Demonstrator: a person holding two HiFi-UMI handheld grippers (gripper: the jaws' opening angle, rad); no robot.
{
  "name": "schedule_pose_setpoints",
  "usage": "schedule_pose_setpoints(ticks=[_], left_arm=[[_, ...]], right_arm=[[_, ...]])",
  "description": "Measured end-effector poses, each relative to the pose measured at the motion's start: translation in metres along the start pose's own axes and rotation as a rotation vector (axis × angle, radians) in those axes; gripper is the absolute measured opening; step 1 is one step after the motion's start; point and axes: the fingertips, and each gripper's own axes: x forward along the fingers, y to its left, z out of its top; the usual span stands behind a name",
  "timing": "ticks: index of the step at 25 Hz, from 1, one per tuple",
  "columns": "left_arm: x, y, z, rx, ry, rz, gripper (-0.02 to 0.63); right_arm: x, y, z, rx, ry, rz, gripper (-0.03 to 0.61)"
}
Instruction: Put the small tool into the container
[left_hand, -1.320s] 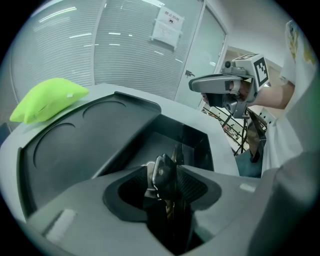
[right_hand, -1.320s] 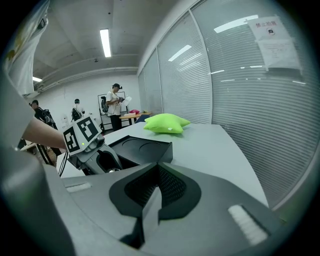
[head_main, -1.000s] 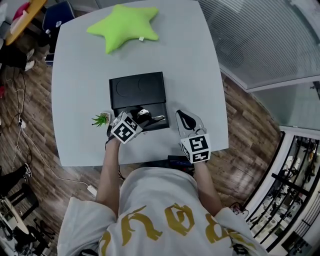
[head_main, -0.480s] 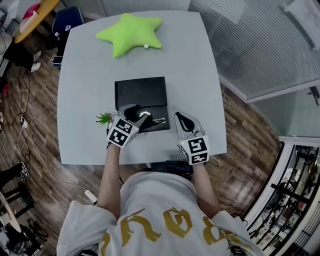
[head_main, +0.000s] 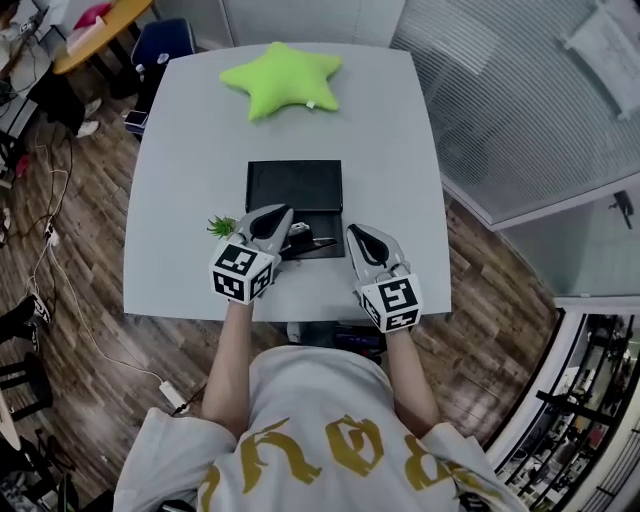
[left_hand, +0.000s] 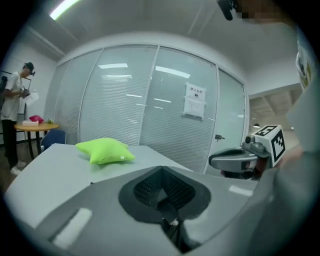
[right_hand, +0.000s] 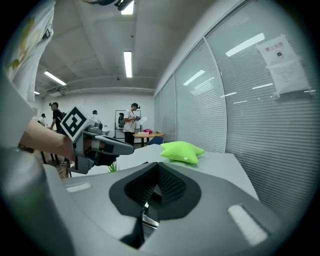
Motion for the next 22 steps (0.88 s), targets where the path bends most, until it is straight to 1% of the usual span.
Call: schedule_pose_setpoints(ticks=[3, 7, 9, 12, 15, 17, 22], left_arm=[[-0.013, -0.005, 0.0, 0.002, -0.005, 0.028, 0.002], [-0.026, -0.008, -0.001, -0.009, -0.022, 0.06, 0.002], [-0.032, -0.012, -0.004, -0.001, -0.016, 0.055, 0.002], [-0.038, -0.016, -0.005, -0.021, -0.018, 0.04, 0.002], [-0.044, -0.018, 0.002, -0.065, -0.071, 0.011, 0.002], [-0.048, -0.02, 0.007, -0.078, -0.104, -0.002, 0.002], [-0.048, -0.016, 0.001, -0.025, -0.062, 0.044, 0.002]], right_arm=[[-0.01, 0.003, 0.008, -0.002, -0.013, -0.027, 0.023], [-0.018, 0.008, 0.015, 0.0, -0.025, -0.03, 0.023], [-0.022, 0.013, 0.015, 0.013, -0.034, -0.035, 0.023], [-0.026, 0.019, 0.013, 0.024, -0.029, -0.049, 0.021], [-0.029, 0.024, 0.01, 0.028, -0.019, -0.063, 0.021], [-0.03, 0.026, 0.01, 0.033, -0.019, -0.063, 0.021], [-0.031, 0.027, 0.009, 0.053, -0.022, -0.06, 0.021]])
